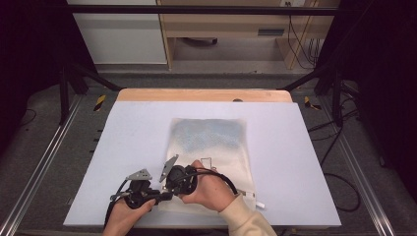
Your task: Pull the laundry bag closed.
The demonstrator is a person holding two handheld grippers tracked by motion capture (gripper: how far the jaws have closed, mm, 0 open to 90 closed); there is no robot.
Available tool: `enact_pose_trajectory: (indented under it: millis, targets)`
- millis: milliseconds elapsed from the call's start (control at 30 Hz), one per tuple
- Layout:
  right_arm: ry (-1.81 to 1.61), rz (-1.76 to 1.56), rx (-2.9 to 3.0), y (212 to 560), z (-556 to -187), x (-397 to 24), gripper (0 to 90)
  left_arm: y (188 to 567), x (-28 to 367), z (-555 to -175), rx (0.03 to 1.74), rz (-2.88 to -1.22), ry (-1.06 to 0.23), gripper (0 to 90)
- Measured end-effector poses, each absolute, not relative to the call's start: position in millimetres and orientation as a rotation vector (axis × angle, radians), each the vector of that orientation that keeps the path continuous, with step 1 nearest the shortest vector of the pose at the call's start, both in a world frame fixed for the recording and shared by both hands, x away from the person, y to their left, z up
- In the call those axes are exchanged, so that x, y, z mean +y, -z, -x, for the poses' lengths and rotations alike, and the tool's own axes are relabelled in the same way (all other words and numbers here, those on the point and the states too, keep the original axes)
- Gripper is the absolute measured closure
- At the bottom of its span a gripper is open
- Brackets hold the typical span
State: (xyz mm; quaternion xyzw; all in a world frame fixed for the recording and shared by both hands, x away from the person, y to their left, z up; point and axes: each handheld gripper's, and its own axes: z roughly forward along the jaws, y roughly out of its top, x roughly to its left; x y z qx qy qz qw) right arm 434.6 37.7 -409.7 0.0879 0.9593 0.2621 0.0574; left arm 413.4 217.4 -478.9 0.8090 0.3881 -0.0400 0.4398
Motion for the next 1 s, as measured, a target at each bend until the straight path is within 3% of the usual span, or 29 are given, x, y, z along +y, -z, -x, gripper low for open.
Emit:
enact_pose_trajectory:
  millis: [300,733,800,1000]
  targets:
    - [-0.769,-0.27,2.914,413,-434,39,82.3,476,218,-413,0.969,-2.004,0.077,84.3]
    - [-0.59,-0.29,2.904,417,-436,34,82.3,471,225,-413,0.971,-1.909,0.142,84.3]
    - [-0.601,-0.321,2.909,420,-440,30,82.3,467,230,-414,0.974,-1.94,0.079,84.3]
    - [-0.656,-0.349,2.926,421,-444,22,82.2,468,230,-414,0.982,-1.949,0.081,84.3]
